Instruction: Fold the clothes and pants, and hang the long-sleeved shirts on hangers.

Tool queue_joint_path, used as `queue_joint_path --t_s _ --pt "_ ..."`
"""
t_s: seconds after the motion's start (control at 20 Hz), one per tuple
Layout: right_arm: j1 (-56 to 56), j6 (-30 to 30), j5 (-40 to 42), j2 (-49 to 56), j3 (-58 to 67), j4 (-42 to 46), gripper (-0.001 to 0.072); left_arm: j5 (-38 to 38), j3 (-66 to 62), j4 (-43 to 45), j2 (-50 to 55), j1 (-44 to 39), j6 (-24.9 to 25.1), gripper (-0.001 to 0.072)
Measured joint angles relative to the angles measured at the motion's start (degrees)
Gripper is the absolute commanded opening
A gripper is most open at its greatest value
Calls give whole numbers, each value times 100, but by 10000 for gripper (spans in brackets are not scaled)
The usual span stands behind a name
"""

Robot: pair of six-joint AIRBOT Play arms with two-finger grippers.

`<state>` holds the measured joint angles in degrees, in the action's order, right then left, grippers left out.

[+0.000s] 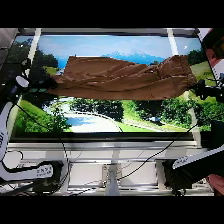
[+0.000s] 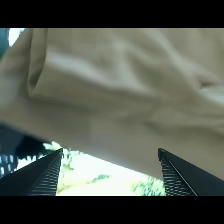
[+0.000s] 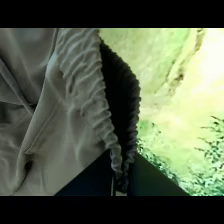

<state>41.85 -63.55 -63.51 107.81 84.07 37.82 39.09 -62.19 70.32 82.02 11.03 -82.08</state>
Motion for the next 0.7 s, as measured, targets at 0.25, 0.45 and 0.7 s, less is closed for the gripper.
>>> queue_joint_path --t_s 0.25,0.45,0.7 --pt "0 17 -79 -57 2 -42 34 109 234 -4 0 229 -168 525" --pt "0 22 -116 -63 2 -42 33 -59 417 -4 7 549 -643 697" --pt "0 24 -144 -63 2 -44 34 -739 498 -68 249 721 -1252 675"
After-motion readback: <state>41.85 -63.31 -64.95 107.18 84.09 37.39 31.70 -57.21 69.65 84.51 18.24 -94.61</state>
